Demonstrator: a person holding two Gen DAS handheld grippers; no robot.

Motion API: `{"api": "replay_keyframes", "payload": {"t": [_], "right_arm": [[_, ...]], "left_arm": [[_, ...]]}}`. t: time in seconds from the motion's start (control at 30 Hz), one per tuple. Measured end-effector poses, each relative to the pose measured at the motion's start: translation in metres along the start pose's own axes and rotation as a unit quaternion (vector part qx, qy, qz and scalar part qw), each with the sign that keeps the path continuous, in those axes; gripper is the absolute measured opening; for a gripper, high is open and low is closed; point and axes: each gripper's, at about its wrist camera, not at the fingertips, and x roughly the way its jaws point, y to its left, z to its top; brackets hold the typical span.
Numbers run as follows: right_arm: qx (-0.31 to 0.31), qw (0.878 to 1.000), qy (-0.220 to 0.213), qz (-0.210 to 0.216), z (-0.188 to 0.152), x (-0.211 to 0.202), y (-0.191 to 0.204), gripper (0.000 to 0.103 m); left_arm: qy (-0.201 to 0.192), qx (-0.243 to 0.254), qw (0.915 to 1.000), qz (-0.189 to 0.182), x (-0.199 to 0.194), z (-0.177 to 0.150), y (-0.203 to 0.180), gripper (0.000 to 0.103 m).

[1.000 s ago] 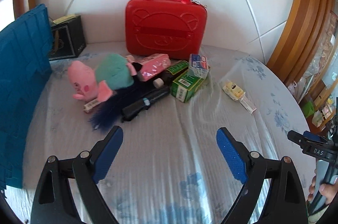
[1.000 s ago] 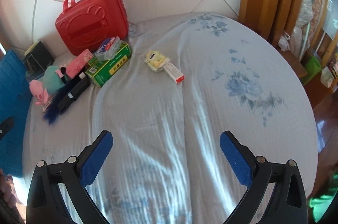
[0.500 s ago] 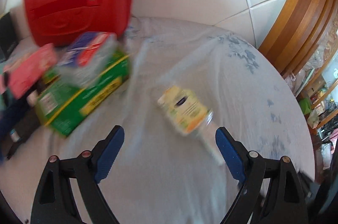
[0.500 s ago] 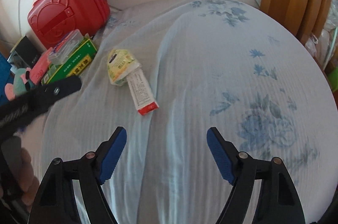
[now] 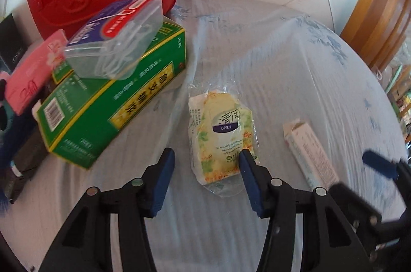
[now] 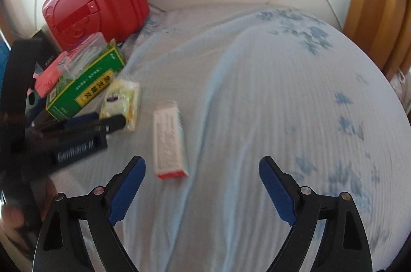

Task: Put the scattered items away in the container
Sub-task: 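Grasp the wet-wipe packet with the left tool while the right tool grasps the small white box, then carry the wipe packet with the left tool while the right tool carries the white box to the crate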

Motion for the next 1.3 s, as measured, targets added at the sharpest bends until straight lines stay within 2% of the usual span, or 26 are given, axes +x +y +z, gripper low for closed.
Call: {"api": "replay_keyframes", "payload": {"t": [0.03,0.1,0.13,0.23,0.3,0.43,0.5,0.53,0.6,0.67,0.73,1.07,1.3], "right_arm": [[-0.008,1.000,0.001,-0.001,0.001,0.002,0.005,0.088],[-0.024,1.000,0.007,-0.001,0.003,0.008,0.015,0.075],[-0.031,0.999,0.009,-0.002,0.004,0.012,0.019,0.073],[-0.038,0.999,0.014,-0.007,0.009,0.024,0.024,0.062],[-0.039,0.999,0.019,-0.007,0.011,0.031,0.024,0.048],[-0.045,0.999,0.019,-0.019,0.013,0.037,0.025,0.040],[-0.053,0.998,0.020,-0.033,0.012,0.037,0.026,0.029],[-0.056,0.997,0.020,-0.040,0.011,0.037,0.026,0.028],[-0.050,0.998,0.021,-0.039,0.007,0.033,0.024,0.028],[-0.042,0.998,0.018,-0.037,0.006,0.028,0.020,0.028],[-0.034,0.999,0.016,-0.036,0.003,0.021,0.018,0.028],[-0.023,0.999,-0.006,-0.033,-0.012,-0.040,0.024,0.026],[-0.050,0.998,-0.047,-0.001,-0.015,-0.102,0.073,0.026]], "left_arm": [[-0.004,0.008,1.0000,0.004,-0.002,-0.002,0.000,0.052],[-0.009,0.022,0.9997,0.008,-0.004,-0.004,-0.001,0.052],[-0.011,0.026,0.9996,0.008,-0.004,-0.004,-0.001,0.052],[-0.007,0.015,0.9999,0.000,0.000,0.001,0.003,0.057],[-0.009,0.006,0.9999,-0.005,0.003,0.003,0.005,0.061],[-0.018,0.000,0.9997,-0.014,0.004,0.002,0.004,0.062],[-0.020,0.002,0.9995,-0.024,0.003,0.001,0.002,0.052],[-0.020,0.004,0.9992,-0.035,0.002,0.000,0.000,0.036],[-0.016,0.009,0.9990,-0.040,-0.001,-0.002,-0.004,0.031],[-0.017,0.013,0.9990,-0.040,-0.005,-0.005,-0.007,0.021],[-0.020,0.010,0.9990,-0.040,-0.014,-0.009,-0.007,0.017],[-0.066,-0.002,0.9971,-0.037,-0.101,-0.036,0.007,0.015],[-0.107,-0.013,0.9941,-0.011,-0.185,-0.052,0.032,0.015]]}}
